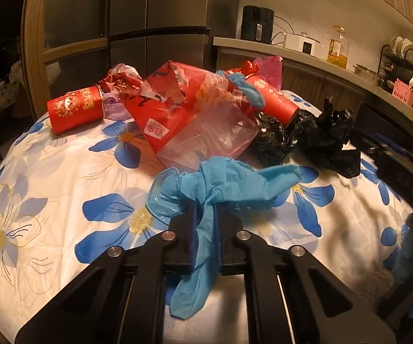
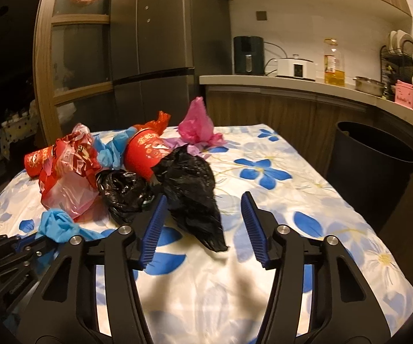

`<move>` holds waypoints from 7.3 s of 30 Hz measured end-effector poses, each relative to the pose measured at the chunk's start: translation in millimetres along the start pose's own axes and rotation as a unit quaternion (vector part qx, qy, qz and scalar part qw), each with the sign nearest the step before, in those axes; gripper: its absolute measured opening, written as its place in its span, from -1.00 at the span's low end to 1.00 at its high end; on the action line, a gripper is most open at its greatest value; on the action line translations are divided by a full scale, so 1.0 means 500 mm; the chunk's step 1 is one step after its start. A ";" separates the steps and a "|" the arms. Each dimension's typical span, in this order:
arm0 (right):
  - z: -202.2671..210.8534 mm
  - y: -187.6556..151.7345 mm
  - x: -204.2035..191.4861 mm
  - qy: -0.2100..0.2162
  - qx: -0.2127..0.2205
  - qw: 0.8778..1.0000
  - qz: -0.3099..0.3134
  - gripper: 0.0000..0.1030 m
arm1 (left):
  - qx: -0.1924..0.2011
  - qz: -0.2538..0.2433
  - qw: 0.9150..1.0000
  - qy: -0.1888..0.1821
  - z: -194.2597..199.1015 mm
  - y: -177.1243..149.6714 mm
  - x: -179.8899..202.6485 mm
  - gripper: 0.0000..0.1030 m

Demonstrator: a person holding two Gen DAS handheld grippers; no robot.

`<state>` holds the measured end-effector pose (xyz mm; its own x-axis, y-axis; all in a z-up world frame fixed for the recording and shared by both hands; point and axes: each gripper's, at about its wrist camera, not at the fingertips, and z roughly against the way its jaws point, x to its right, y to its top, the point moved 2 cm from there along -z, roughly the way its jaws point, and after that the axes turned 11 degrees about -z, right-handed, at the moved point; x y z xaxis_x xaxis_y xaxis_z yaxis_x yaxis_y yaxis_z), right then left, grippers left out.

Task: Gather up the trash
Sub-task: 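Grasp the blue glove with the left gripper while the right grasps the black bag, then carry the blue glove and black bag with both grippers over the black bin, then open both grippers to drop the glove and black bag into the bin, then move both grippers back toward the trash on the table, then grasp the red plastic bag with the left gripper while the right grasps a black bag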

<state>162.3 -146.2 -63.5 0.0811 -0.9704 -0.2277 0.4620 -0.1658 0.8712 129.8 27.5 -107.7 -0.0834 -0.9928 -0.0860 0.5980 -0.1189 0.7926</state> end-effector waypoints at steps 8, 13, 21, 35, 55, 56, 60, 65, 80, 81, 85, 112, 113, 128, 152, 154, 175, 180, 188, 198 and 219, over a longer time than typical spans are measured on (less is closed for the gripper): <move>-0.055 0.000 -0.016 0.022 -0.028 0.999 0.004 -0.50 | 0.033 0.016 0.999 -0.004 0.063 0.011 -0.001 -0.87; -0.064 -0.002 -0.024 0.041 -0.038 0.998 0.008 -0.93 | 0.051 0.030 0.998 0.006 0.089 0.024 -0.010 -0.87; 0.004 0.024 -0.002 0.060 -0.014 0.998 -0.011 -0.97 | 0.062 0.034 0.997 0.025 0.112 0.046 -0.006 -0.88; 0.121 0.114 0.108 0.039 0.040 0.998 -0.042 -0.97 | 0.110 -0.009 0.994 -0.009 0.120 0.172 0.108 -0.88; 0.150 0.258 0.368 -0.101 0.133 0.982 -0.086 -0.97 | 0.172 -0.082 0.971 -0.147 0.011 0.426 0.417 -0.88; 0.149 0.264 0.382 -0.106 0.135 0.981 -0.089 -0.97 | 0.173 -0.083 0.969 -0.152 0.003 0.433 0.431 -0.88; 0.141 0.286 0.446 -0.125 0.144 0.976 -0.102 -0.97 | 0.173 -0.094 0.966 -0.170 -0.037 0.463 0.501 -0.88; 0.119 0.309 0.507 -0.139 0.143 0.973 -0.115 -0.97 | 0.165 -0.115 0.961 -0.189 -0.080 0.482 0.585 -0.88; 0.056 0.336 0.601 -0.138 0.124 0.973 -0.134 -0.96 | 0.143 -0.135 0.955 -0.224 -0.168 0.510 0.695 -0.87; 0.053 0.336 0.605 -0.138 0.124 0.973 -0.135 -0.96 | 0.141 -0.133 0.955 -0.225 -0.173 0.510 0.697 -0.87; 0.044 0.338 0.612 -0.136 0.122 0.974 -0.136 -0.96 | 0.137 -0.134 0.954 -0.230 -0.184 0.510 0.705 -0.86; 0.049 0.320 0.614 -0.151 0.113 0.971 -0.146 0.23 | 0.162 -0.109 0.965 -0.176 -0.154 0.499 0.630 0.68; 0.054 0.316 0.610 -0.153 0.113 0.971 -0.146 0.28 | 0.164 -0.108 0.966 -0.168 -0.147 0.493 0.619 0.69; 0.127 0.284 0.533 -0.187 0.132 0.965 -0.124 0.66 | 0.172 -0.101 0.973 -0.114 -0.070 0.439 0.524 0.88; 0.215 0.184 0.317 -0.160 0.170 0.967 -0.100 0.67 | 0.177 -0.020 0.984 0.000 0.050 0.282 0.241 0.88; 0.212 0.176 0.292 -0.150 0.169 0.970 -0.095 0.67 | 0.178 -0.007 0.984 0.017 0.059 0.262 0.199 0.88; 0.083 0.058 0.003 -0.024 0.087 0.996 -0.022 0.67 | 0.076 0.094 0.988 0.095 -0.008 0.141 -0.092 0.85; 0.047 0.046 -0.023 -0.015 0.063 0.998 -0.017 0.67 | 0.037 0.110 0.992 0.057 -0.049 0.128 -0.102 0.35; -0.003 0.023 -0.059 0.009 0.026 0.999 -0.018 0.64 | -0.007 0.116 0.993 -0.002 -0.087 0.108 -0.103 -0.83; -0.046 0.003 -0.100 0.039 -0.016 0.999 -0.012 0.52 | 0.038 0.114 0.993 -0.011 -0.026 0.100 -0.120 -0.99; -0.124 -0.013 -0.129 0.083 -0.079 0.993 -0.020 -0.75 | 0.087 0.092 0.992 0.014 0.053 0.118 -0.115 -0.99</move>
<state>208.9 -71.8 -81.3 0.1982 -0.9190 -0.3407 0.5998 -0.1612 0.7837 148.6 77.8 -40.1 0.0372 -0.9978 0.0545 0.4542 0.0655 0.8885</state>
